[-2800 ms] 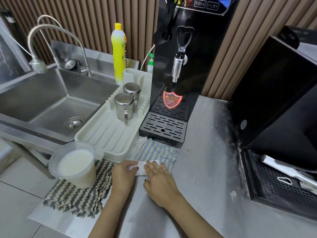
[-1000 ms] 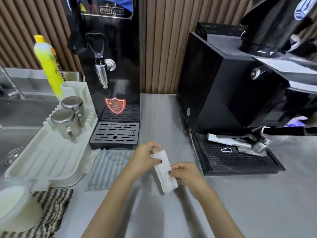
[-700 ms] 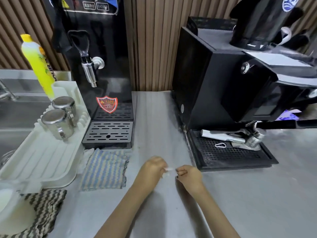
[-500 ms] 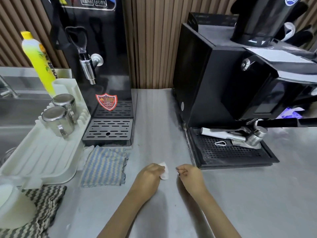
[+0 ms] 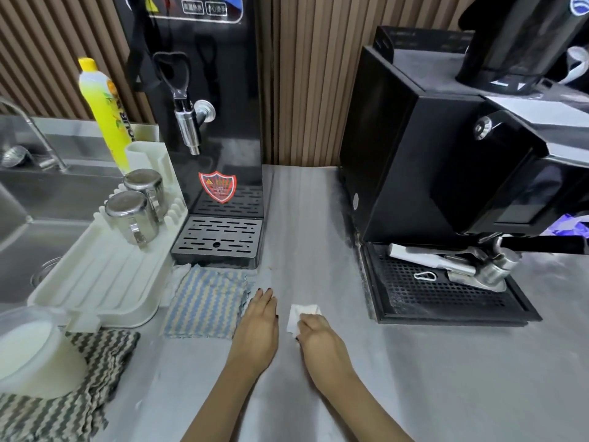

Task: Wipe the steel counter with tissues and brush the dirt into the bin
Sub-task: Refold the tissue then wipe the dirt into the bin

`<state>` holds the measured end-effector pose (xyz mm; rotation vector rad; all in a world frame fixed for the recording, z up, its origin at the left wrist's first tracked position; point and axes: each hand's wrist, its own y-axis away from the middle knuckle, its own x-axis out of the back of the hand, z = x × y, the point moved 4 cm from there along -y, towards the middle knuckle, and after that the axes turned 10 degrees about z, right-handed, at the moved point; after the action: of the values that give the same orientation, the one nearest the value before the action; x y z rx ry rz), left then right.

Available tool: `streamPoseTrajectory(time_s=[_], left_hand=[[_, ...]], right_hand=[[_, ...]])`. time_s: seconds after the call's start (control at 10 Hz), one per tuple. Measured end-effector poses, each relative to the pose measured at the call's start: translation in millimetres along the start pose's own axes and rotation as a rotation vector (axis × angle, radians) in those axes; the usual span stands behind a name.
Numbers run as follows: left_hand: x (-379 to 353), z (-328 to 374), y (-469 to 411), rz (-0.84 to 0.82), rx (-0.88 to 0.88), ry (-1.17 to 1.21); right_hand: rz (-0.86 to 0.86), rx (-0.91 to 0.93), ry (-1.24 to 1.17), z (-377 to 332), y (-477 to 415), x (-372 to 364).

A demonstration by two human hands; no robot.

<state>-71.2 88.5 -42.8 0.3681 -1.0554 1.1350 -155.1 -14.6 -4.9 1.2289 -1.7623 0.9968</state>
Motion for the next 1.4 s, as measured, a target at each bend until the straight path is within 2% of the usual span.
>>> streamPoseTrajectory(time_s=[0.2,0.4,0.5,0.6,0.7,0.8,0.9,1.0,1.1,1.2,1.3,1.4], left_hand=[[-3,-3,0,-0.041,-0.026,-0.148],[-3,-4,-1,-0.045,-0.033,-0.209],[-4,-4,-2,-0.036,-0.036,-0.205],[-4,-2,-2,-0.027,-0.053,-0.183],[-6,-3,-2,-0.019,-0.048,-0.190],[-4,-3,-2,-0.021,-0.034,-0.217],[-6,-4,-3,-0.016,-0.022,-0.202],[-7,-5,-3,-0.016,-0.018,-0.217],[-5,-5,-4,-0.027,-0.023,-0.233],[-5,-4,-4,-0.018,-0.028,-0.240],[-5,-4,-4,-0.012,-0.029,-0.236],[-4,-3,-4,-0.014,-0.032,-0.224]], right_hand=[[-0.058,-0.041,0.133,7,-14,-14],[0.105,-0.138,0.135,22,-57,-3],[0.285,-0.049,0.236,25,-62,0],[-0.025,-0.015,0.223,29,-56,-8],[-0.088,0.053,0.319,36,-49,-8],[-0.162,-0.015,0.171,46,-47,-16],[0.039,-0.121,0.160,55,-92,9],[0.142,-0.271,0.141,72,-149,13],[0.018,-0.201,0.123,63,-162,8],[0.027,0.073,0.189,41,-101,9],[-0.010,0.146,0.241,48,-22,2],[-0.040,0.123,0.290,56,9,6]])
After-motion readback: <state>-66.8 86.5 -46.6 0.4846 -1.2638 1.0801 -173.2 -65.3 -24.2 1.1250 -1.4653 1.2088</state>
